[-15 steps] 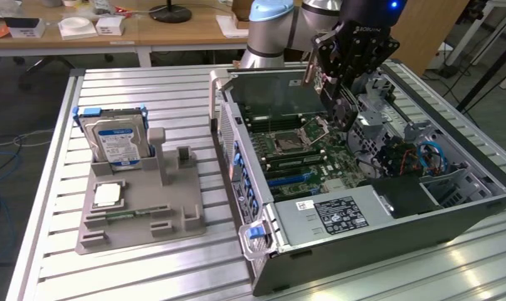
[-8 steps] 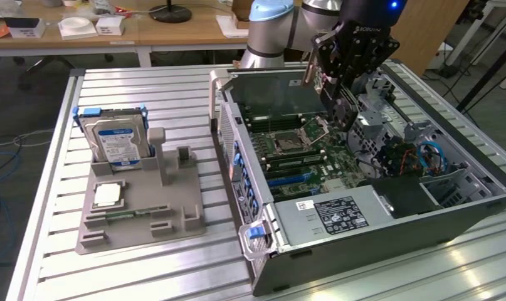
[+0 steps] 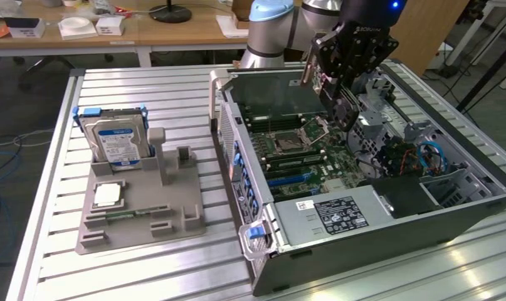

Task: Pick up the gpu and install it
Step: 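Insert the gpu into the slot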

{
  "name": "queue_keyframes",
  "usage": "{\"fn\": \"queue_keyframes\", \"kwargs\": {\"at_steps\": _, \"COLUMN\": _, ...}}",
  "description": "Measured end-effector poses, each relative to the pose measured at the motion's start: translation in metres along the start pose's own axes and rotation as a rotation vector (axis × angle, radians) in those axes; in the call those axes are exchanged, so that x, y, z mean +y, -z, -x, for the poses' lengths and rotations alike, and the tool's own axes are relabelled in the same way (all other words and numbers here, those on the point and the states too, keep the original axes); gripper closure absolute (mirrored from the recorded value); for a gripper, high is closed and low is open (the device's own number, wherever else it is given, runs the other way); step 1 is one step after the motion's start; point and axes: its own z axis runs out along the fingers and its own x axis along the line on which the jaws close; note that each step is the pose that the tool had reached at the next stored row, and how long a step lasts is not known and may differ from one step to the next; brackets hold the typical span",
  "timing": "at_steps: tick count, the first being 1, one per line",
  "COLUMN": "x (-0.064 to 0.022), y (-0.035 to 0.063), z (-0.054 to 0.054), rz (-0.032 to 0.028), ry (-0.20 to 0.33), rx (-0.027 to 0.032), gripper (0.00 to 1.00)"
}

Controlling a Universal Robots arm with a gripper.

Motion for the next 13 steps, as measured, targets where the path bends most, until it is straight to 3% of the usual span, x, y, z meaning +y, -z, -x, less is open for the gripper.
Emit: {"fn": "queue_keyframes", "kwargs": {"at_steps": 13, "x": 0.0, "y": 0.0, "z": 0.0, "rz": 0.0018, "ry": 0.072, "rx": 0.0027, "gripper": 0.74}}
